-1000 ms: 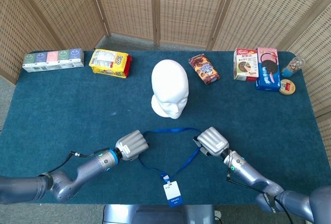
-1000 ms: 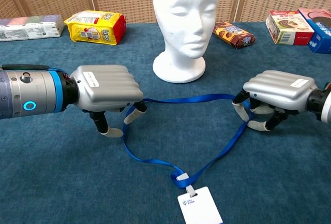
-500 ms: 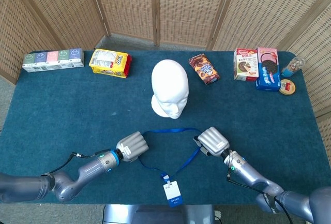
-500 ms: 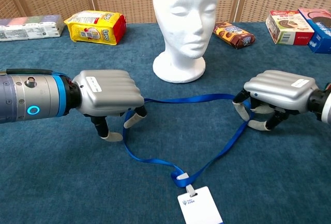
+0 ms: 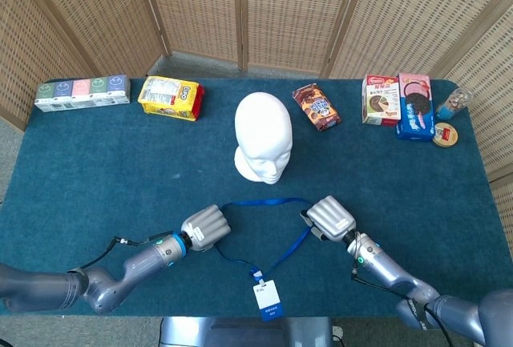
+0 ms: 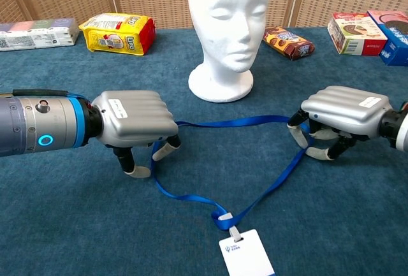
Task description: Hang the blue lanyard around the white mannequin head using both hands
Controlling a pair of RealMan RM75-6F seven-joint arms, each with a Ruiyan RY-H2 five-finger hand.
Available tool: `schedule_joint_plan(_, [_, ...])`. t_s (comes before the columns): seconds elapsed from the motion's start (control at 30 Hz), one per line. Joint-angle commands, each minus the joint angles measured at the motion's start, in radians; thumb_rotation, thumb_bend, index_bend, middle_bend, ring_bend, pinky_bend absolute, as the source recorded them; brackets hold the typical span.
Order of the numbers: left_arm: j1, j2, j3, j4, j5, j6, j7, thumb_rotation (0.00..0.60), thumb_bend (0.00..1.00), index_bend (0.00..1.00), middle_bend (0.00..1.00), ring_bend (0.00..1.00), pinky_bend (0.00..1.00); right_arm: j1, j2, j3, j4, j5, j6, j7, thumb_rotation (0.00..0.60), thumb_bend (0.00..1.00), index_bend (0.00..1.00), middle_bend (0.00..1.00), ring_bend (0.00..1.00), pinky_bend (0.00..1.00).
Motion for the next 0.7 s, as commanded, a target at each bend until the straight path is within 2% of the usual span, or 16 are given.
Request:
schedule_joint_plan(0.03, [-0.003, -0.002, 0.002, 0.0, -0.004, 0.003, 0.002, 0.5, 0.29, 0.5, 1.0, 1.0, 1.0, 0.0, 0.0, 0.0, 0.002, 0.0, 0.0, 0.001, 0.6, 0.46, 0.69, 1.0, 1.0, 1.0])
schedule_joint_plan(0.7, [-0.041, -0.016, 0.024, 0.002, -0.077, 0.01, 0.03, 0.502, 0.35, 0.5, 1.0, 1.0, 1.0, -0.003, -0.004, 0.001, 0.015, 0.006, -0.003, 0.018, 0.6, 0.46, 0.69, 1.0, 1.0, 1.0])
